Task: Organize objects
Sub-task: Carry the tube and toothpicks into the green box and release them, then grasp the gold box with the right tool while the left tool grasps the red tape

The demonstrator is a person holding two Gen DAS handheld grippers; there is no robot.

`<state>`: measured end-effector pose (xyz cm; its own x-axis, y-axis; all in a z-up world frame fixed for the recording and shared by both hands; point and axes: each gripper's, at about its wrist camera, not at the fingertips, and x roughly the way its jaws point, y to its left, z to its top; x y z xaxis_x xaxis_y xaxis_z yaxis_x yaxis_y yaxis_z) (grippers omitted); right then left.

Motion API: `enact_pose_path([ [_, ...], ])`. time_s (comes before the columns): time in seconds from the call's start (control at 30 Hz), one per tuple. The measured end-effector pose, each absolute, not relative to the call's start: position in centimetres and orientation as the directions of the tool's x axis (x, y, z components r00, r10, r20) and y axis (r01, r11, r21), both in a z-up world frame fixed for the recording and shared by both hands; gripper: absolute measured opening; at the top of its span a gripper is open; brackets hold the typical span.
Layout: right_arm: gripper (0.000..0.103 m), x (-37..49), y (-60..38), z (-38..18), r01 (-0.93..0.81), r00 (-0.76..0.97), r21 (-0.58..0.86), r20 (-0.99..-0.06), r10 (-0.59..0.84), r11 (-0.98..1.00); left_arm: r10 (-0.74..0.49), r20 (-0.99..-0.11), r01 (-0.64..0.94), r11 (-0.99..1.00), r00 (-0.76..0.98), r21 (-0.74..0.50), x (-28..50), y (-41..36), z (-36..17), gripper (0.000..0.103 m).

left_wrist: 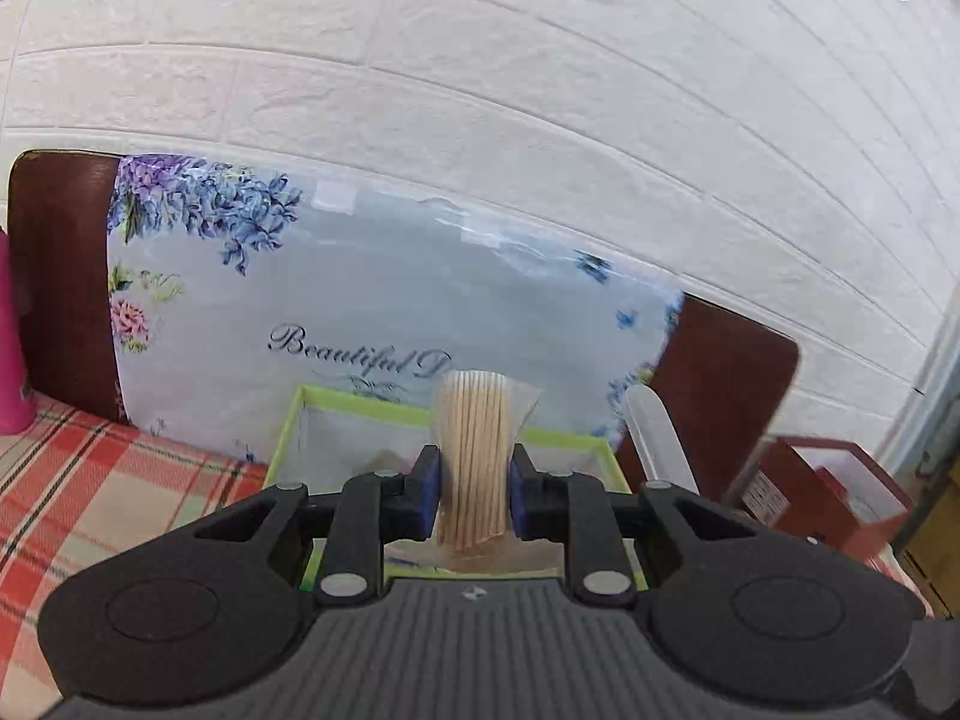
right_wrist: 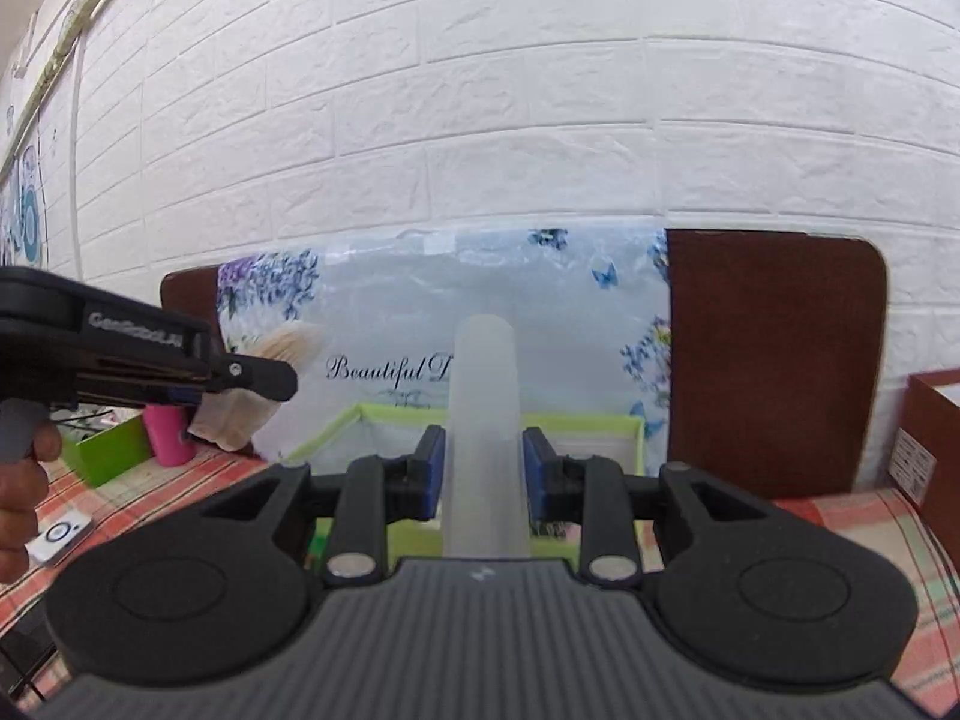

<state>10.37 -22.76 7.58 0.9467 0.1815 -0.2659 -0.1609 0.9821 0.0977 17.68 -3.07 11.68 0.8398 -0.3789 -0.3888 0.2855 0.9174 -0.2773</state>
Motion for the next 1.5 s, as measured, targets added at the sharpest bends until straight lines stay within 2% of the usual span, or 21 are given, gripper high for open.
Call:
enact_pose_path([
  [0.13, 0.027, 14.7, -21.9, 7.0, -0.170, 0.945, 0.104, -0.265, 0.192, 0.980, -0.347, -0.400, 0.247, 0.927, 0.848, -0.282, 21.7, -3.6, 11.1, 0.023],
  [0.33, 0.027, 20.3, -21.0, 4.0, -0.153, 0.931, 0.093, -0.321, 0.175, 0.984, -0.323, -0.437, 0.219, 0.937, 0.840, -0.272, 26.1, -4.0, 8.6, 0.023],
  [0.4, 0.029, 21.7, -20.7, 2.7, -0.149, 0.922, 0.076, -0.350, 0.167, 0.986, -0.312, -0.437, 0.222, 0.943, 0.843, -0.247, 26.9, -4.1, 7.3, 0.036],
  [0.43, 0.044, 22.2, -20.5, 2.1, -0.160, 0.914, 0.061, -0.368, 0.171, 0.985, -0.306, -0.450, 0.220, 0.947, 0.839, -0.234, 27.1, -4.1, 6.7, 0.056],
  [0.47, 0.064, 22.6, -20.3, 1.6, -0.163, 0.906, 0.036, -0.391, 0.164, 0.986, -0.289, -0.465, 0.205, 0.953, 0.837, -0.224, 27.2, -4.1, 6.3, 0.067],
  [0.63, 0.088, 21.2, -20.2, 0.5, -0.121, 0.926, -0.078, -0.367, 0.084, 0.990, -0.264, -0.472, 0.173, 0.958, 0.841, -0.229, 26.4, -3.3, 5.9, 0.070],
  [0.8, 0.088, 19.1, -20.6, 1.1, -0.119, 0.926, -0.053, -0.365, 0.092, 0.991, -0.244, -0.471, 0.166, 0.965, 0.848, -0.202, 24.4, -3.7, 8.0, 0.071],
  [0.9, 0.096, 17.6, -20.9, 2.4, -0.104, 0.935, -0.031, -0.344, 0.087, 0.994, -0.209, -0.484, 0.146, 0.976, 0.850, -0.163, 22.3, -4.0, 9.6, 0.074],
  [1.03, 0.103, 14.7, -21.7, 4.6, -0.090, 0.949, 0.025, -0.300, 0.093, 0.996, -0.205, -0.495, 0.144, 0.977, 0.844, -0.158, 19.5, -4.2, 11.2, 0.087],
  [1.2, 0.103, 10.5, -22.7, 6.5, -0.090, 0.958, 0.080, -0.264, 0.108, 0.993, -0.186, -0.487, 0.126, 0.980, 0.853, -0.152, 15.5, -4.2, 12.2, 0.089],
  [1.4, 0.103, 5.1, -23.3, 7.1, -0.082, 0.965, 0.094, -0.241, 0.103, 0.992, -0.247, -0.434, 0.184, 0.966, 0.866, -0.182, 10.0, -2.8, 10.8, 0.092],
  [1.5, 0.103, 2.8, -23.8, 6.3, -0.064, 0.963, 0.122, -0.253, 0.093, 0.990, -0.258, -0.437, 0.187, 0.962, 0.862, -0.199, 7.7, -2.0, 8.7, 0.092],
])
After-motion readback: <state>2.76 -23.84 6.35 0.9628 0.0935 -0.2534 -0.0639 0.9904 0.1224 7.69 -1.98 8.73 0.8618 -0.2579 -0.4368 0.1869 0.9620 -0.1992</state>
